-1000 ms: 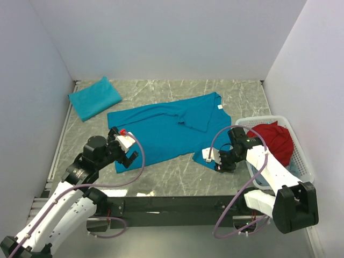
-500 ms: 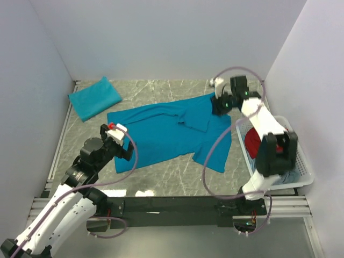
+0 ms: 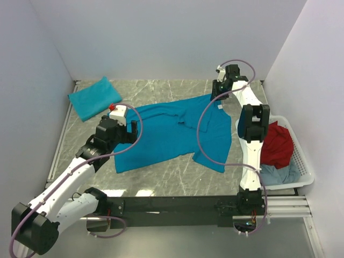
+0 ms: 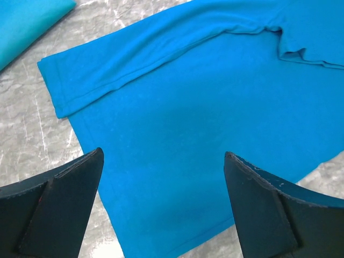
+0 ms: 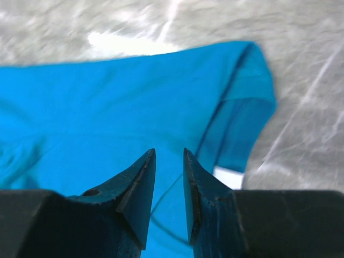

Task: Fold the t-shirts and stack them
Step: Fold the tshirt

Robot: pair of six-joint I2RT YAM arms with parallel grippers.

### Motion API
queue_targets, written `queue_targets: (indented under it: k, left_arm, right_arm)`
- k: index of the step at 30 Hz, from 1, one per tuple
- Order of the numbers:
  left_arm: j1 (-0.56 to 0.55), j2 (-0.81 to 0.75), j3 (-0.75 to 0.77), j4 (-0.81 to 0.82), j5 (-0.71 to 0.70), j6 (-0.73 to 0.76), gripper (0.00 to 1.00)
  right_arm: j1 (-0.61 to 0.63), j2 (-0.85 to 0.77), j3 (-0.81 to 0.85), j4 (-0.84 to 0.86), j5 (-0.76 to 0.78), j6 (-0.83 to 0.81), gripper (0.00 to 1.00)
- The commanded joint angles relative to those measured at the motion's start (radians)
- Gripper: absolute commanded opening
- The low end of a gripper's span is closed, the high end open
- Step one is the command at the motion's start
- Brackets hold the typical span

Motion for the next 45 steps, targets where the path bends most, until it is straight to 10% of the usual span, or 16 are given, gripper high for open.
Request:
queue_targets:
  k: [1, 45]
  left_arm:
    - [0.019, 0.011, 0.023, 0.061, 0.005, -0.015, 0.99]
    - [0.061, 0.018, -0.003, 0.096, 0.028, -0.006, 0.99]
  right_arm:
    - [-0.017, 0.034, 0.111, -0.018, 0.022, 0.063, 0.34]
    - [-0.025, 0.203, 0.251, -0.010, 0.094, 0.115, 0.30]
